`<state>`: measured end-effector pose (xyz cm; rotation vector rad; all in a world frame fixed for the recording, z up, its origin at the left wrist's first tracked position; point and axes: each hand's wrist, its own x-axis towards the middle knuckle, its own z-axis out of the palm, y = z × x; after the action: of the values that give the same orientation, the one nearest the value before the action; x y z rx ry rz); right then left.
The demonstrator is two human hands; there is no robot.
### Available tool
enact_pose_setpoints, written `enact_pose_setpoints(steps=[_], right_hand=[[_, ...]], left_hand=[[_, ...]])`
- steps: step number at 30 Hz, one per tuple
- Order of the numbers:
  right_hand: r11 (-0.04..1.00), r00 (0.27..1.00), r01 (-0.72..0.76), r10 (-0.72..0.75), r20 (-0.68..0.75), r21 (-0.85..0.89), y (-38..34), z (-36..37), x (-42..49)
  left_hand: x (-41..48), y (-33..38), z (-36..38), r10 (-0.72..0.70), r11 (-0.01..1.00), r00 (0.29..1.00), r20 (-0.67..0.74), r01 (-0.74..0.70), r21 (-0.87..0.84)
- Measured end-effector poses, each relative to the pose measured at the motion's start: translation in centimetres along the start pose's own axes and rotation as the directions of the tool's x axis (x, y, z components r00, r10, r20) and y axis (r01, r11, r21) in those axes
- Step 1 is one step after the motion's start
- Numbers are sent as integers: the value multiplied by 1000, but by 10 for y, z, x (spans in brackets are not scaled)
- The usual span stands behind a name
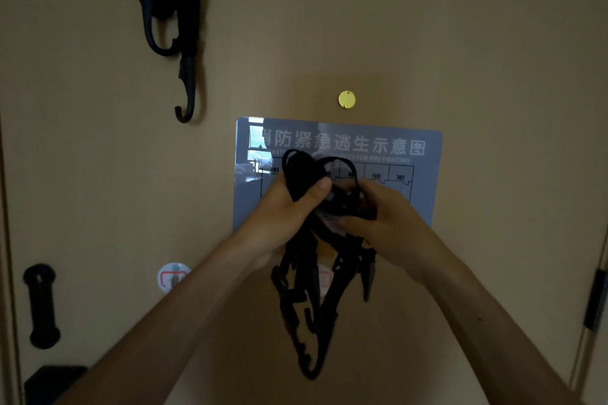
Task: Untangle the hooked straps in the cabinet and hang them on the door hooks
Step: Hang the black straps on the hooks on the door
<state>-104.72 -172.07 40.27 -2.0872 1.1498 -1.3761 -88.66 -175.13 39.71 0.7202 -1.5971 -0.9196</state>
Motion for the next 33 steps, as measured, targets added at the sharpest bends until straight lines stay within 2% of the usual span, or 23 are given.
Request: enact_pose_setpoints(steps=[5,10,16,22,25,27,30,33], right_hand=[[949,954,-34,125,-274,314,6,-9,9],[826,966,-29,168,-197,563,6,-13,9],[910,985,-43,109,-137,413,-1,-20,13],[990,983,-14,39,-179,140,-6,-6,19],[993,981,15,8,-194,119,-6,-6,20],[992,987,20,0,-161,121,-5,-11,19],[989,997,-30,41,-72,142,-3,-26,14],[991,996,-69,76,-55,117,-4,-35,11]], left_hand=[[-4,6,-12,-60,997,993,102,65,-46],[0,4,-22,-41,998,998,-37,40,-38],[4,7,-21,-30,996,999,10,31,-79],[6,18,-4,-116,979,984,133,136,-150],[5,22,-2,-51,991,978,202,74,-110],[7,25,-5,1,998,983,184,11,-65],[13,28,-14,1,1000,994,105,3,-29],[17,34,-20,9,999,996,84,-12,36]])
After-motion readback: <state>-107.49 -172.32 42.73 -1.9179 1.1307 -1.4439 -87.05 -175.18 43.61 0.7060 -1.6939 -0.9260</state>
